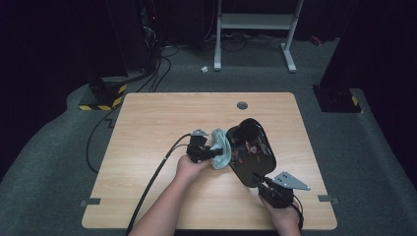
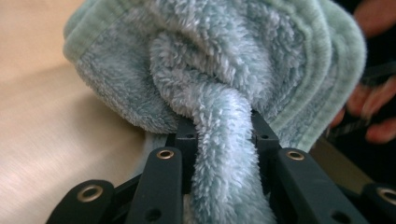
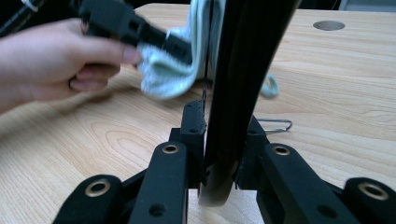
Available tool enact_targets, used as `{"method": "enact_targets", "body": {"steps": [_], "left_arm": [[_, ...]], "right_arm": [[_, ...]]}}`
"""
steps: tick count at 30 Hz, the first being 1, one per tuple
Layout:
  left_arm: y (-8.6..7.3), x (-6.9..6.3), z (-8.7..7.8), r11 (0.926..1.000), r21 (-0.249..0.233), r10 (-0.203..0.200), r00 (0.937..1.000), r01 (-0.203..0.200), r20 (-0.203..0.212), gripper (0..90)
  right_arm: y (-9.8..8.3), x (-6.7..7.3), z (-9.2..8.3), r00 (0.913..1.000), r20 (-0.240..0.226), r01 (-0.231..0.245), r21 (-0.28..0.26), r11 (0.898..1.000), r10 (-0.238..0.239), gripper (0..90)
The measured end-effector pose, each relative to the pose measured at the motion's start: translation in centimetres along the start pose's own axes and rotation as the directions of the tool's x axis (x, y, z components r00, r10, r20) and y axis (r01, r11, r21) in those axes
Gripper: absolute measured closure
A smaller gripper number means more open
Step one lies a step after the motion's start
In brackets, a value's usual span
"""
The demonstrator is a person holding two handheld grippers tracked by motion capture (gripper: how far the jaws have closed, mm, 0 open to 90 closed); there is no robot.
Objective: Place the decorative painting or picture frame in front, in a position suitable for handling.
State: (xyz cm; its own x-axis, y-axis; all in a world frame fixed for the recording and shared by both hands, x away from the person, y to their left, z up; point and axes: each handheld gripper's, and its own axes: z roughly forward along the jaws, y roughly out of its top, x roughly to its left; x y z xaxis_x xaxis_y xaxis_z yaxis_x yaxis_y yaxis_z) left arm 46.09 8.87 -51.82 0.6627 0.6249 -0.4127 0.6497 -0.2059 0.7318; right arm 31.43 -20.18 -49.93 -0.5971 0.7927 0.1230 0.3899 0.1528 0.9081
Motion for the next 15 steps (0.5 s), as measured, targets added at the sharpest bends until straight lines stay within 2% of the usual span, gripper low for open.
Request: {"method": "enact_targets", "body": {"steps": [2,3,5,8,11,12,13,14,15], "left_arm": [[-0.7,-0.1,0.1,0.9997,0.021,0.012,0.9997,-0.012,0.021,71.7],[-1.0,-0.3,0.1,0.999,0.031,0.033,0.9993,-0.033,0.017,71.6],[-1.2,-0.7,-0.2,0.9977,0.034,0.059,0.9982,-0.059,-0.005,71.5],[-1.4,-1.2,-1.5,0.9966,-0.001,0.082,0.9958,-0.082,-0.04,71.3],[-1.8,-1.7,-3.2,0.9928,-0.026,0.114,0.989,-0.117,-0.094,71.1],[-2.3,-2.0,-4.2,0.9903,-0.035,0.129,0.984,-0.135,-0.123,71.0],[-2.3,-2.0,-4.2,0.9903,-0.035,0.129,0.984,-0.135,-0.123,70.9],[-3.1,-2.0,-5.6,0.9885,-0.046,0.136,0.9797,-0.144,-0.147,70.9],[-3.1,-2.0,-5.6,0.9885,-0.046,0.136,0.9797,-0.144,-0.147,71.0]], "right_arm": [[0.0,0.0,0.0,1.0,0.002,0.002,0.0,1.0,-0.002,77.1],[0.0,0.0,0.0,1.0,0.002,0.002,0.0,1.0,-0.002,77.2],[0.0,0.0,0.0,1.0,0.0,0.002,0.0,1.0,-0.002,77.4],[0.0,0.0,0.0,1.0,-0.001,0.001,0.0,1.0,-0.001,77.4],[0.0,0.0,0.0,1.0,0.0,0.001,0.0,1.0,-0.001,77.4],[0.0,0.0,0.0,1.0,-0.001,0.0,0.0,1.0,0.0,77.3],[0.0,0.0,0.0,1.0,-0.001,0.0,0.0,1.0,0.0,77.3],[0.0,0.0,0.0,1.0,0.0,0.002,0.0,1.0,-0.002,77.3],[0.0,0.0,0.0,1.0,0.0,0.002,0.0,1.0,-0.002,77.3]]}}
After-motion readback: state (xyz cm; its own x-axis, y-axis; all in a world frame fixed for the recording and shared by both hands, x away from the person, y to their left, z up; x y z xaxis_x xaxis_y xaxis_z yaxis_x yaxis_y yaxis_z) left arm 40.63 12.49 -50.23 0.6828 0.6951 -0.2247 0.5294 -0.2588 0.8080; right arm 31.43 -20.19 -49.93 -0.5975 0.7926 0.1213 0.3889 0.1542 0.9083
